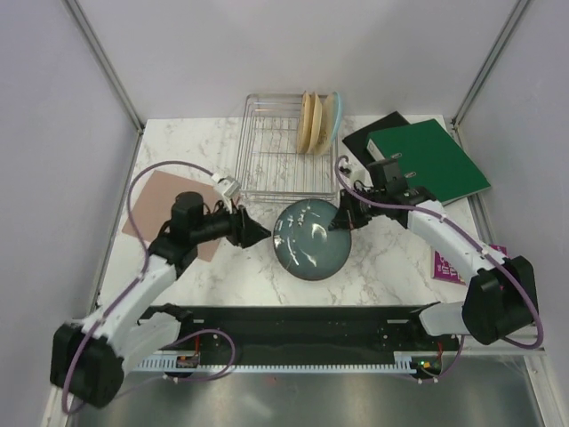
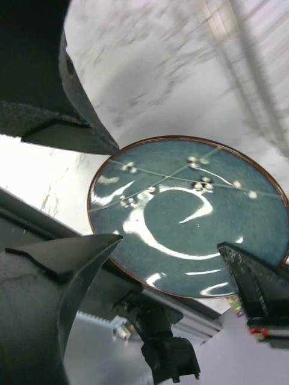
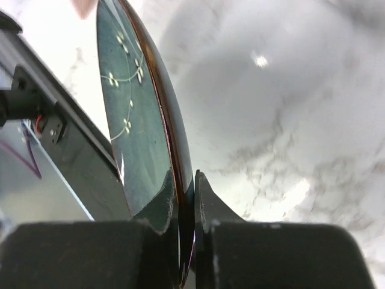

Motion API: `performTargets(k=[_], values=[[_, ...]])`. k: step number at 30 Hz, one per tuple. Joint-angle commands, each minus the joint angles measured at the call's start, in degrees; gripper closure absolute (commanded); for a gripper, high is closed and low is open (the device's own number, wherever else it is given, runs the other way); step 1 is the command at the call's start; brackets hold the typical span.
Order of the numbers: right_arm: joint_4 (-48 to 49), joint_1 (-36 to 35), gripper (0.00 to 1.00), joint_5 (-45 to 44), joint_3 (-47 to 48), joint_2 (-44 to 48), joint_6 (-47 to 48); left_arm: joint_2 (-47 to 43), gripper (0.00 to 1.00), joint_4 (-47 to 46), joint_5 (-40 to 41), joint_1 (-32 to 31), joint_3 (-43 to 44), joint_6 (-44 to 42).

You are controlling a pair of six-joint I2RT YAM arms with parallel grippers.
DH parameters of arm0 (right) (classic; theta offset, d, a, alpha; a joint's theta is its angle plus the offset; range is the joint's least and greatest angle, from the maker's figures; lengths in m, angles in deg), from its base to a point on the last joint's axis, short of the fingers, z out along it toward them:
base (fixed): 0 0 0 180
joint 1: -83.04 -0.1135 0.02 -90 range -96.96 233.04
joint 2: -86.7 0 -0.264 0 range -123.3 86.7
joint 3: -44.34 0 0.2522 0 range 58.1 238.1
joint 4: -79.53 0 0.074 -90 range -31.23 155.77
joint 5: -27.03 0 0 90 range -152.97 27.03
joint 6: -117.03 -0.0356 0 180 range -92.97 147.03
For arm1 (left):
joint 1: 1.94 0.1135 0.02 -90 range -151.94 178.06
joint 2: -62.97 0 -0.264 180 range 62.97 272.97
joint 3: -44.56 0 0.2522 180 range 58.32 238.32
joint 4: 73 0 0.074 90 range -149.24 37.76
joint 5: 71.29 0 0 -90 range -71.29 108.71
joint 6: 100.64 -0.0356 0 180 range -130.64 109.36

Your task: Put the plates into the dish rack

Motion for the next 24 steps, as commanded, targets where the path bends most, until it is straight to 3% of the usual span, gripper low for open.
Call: performTargets(k=[1,3,6,10,11,15,18,24], values=[[-10.1,-5.7,1.00,4.0,23.7,0.6,10.9,-18.5,0.34,10.2,8.1,0.3,2.4,-15.1],[-9.8,-7.0,1.00,-0.4,34.7,-3.0,9.4,-21.9,0.32,13.8,14.5,1.3,5.0,-17.1],[-7.2,-7.1,1.00,-8.6,49.5,-10.7,5.3,-22.5,0.32,17.9,16.3,6.2,8.4,-18.7],[-0.1,-11.0,1.00,-33.8,63.6,-22.0,0.0,-25.1,0.32,19.5,16.1,9.0,9.6,-19.1],[0.9,-13.3,1.00,-45.6,65.9,-23.8,-0.3,-25.5,0.32,19.7,14.8,10.1,9.6,-18.7],[5.0,-18.8,1.00,-66.9,80.1,-33.9,1.1,-27.1,0.32,21.0,11.6,13.8,8.8,-15.1],[8.1,-21.3,1.00,-78.0,86.1,-40.5,2.9,-28.2,0.33,21.1,9.2,16.3,7.8,-13.0],[19.5,-22.3,1.00,-90.2,91.3,-48.5,8.5,-27.6,0.32,20.4,2.9,19.8,6.5,-7.3]])
